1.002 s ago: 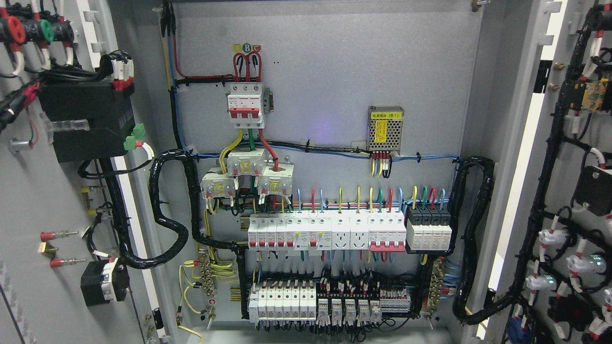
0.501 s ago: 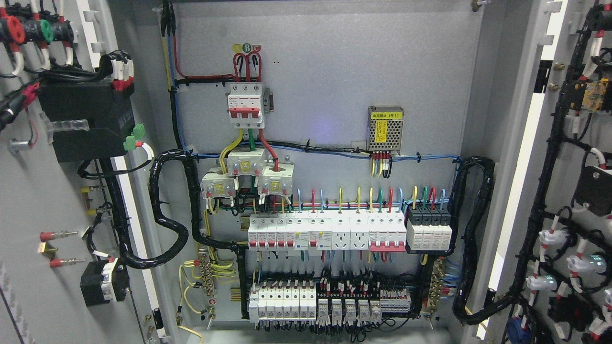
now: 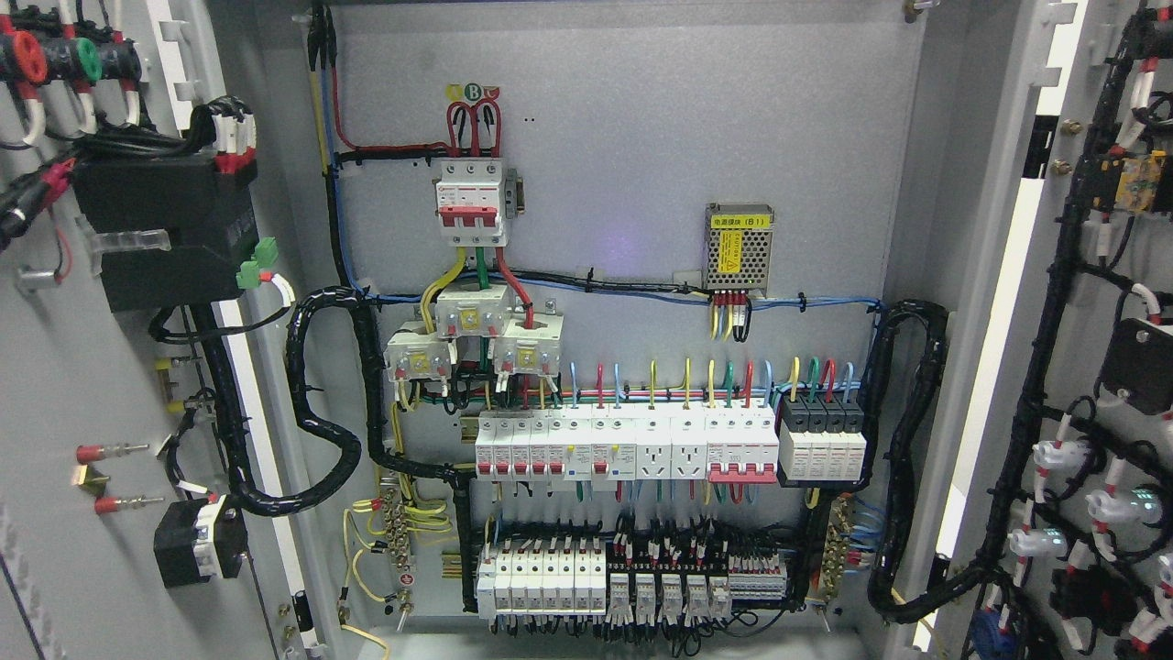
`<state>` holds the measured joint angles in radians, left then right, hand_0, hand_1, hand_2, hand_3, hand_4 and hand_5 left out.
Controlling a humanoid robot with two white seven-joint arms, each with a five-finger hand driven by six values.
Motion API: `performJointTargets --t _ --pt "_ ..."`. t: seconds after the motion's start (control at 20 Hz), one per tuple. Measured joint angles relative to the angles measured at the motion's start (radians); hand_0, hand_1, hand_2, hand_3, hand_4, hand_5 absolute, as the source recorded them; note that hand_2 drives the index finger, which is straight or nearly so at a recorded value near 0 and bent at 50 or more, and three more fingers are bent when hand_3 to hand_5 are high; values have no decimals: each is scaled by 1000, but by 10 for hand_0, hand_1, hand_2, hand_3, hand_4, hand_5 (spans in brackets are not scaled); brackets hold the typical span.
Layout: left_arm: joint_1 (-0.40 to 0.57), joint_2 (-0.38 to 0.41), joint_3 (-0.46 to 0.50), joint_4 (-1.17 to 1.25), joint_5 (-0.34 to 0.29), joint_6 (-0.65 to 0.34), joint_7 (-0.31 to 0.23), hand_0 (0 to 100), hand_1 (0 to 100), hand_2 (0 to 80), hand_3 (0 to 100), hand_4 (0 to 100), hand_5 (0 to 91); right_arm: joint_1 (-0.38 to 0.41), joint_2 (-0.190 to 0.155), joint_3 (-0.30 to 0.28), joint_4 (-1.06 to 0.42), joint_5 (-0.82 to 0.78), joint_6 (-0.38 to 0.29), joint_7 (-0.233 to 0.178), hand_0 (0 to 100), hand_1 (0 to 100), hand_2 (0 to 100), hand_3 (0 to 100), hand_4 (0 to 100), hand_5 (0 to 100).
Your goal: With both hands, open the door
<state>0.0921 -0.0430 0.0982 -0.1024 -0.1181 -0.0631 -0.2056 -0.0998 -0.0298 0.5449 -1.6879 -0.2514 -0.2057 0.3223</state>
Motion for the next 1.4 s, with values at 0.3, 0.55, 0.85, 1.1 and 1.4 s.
performJointTargets --t 0.3,0.55,0.85,1.1,1.4 --pt "0 0 0 -1 0 4 0 0 0 0 0 27 0 121 -52 -60 -50 18 -84 -4 228 0 0 0 0 0" --pt "4 0 -3 -16 1 0 0 0 0 0 0 27 0 220 -91 -102 -98 49 -197 -4 228 0 0 0 0 0" --pt "58 0 -24 -128 3 -6 0 0 0 0 0 27 0 310 -120 -160 -163 67 -269 -7 229 0 0 0 0 0" --pt "169 17 -75 -323 61 -63 -7 0 0 0 0 27 0 343 -132 -208 -231 73 -309 -6 229 0 0 0 0 0" --pt "322 86 -161 -653 165 -93 -8 0 0 0 0 27 0 359 -147 -265 -298 75 -383 -4 229 0 0 0 0 0"
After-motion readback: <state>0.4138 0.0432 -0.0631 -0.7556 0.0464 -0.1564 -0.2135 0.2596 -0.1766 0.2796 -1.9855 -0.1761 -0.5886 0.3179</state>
